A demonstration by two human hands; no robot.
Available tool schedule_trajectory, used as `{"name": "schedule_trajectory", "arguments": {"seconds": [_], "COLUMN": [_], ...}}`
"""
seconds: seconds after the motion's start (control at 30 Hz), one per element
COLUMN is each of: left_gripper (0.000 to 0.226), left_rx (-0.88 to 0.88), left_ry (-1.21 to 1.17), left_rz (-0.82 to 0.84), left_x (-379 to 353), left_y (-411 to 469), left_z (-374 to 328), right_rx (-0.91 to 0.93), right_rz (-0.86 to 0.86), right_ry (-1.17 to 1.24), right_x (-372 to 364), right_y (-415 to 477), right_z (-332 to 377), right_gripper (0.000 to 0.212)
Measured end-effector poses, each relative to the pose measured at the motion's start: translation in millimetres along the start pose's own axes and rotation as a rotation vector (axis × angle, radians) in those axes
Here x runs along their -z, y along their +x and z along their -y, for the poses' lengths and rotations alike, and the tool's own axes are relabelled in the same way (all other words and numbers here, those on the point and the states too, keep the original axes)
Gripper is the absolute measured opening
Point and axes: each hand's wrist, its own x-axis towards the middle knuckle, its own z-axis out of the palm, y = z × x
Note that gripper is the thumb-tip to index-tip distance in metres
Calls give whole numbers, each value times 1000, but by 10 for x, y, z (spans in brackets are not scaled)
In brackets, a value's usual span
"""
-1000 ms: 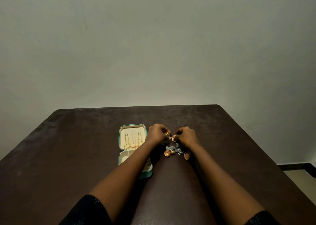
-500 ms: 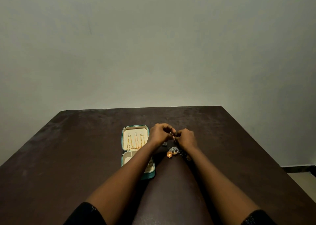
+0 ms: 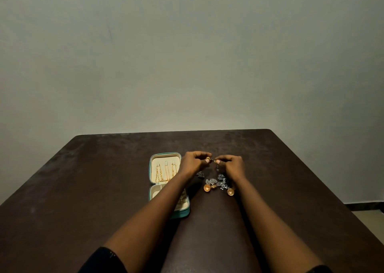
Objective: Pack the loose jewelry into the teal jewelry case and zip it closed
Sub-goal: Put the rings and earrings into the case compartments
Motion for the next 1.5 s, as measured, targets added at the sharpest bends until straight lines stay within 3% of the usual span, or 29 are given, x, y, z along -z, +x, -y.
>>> {"name": "schedule_trajectory", "arguments": {"seconds": [0.3,0.6,0.73,1.0,1.5], "left_gripper": [29,26,22,15,20], "left_rx": [-46,109,132,105,47], "left_ry": [22,-384,-527,-517,-185], "left_rz": [-64,-74,-102,-145,-120], "left_x": [19,78,147,413,1037], "left_y": [-39,-154,-274,-521,-965], "left_z": [-94,-172,-211,-225,-196], "right_rx": [-77,-183,-203,-209,-201], "right_rz": [28,143,199,295,412], "right_ry": [457,736,741,721,622], "right_x": [9,11,-58,-181,-549], "right_y": [-81,-227,-345,-559,-905], "right_z": [157,381,418,506,591], "right_gripper": [18,30,29,34,29]}}
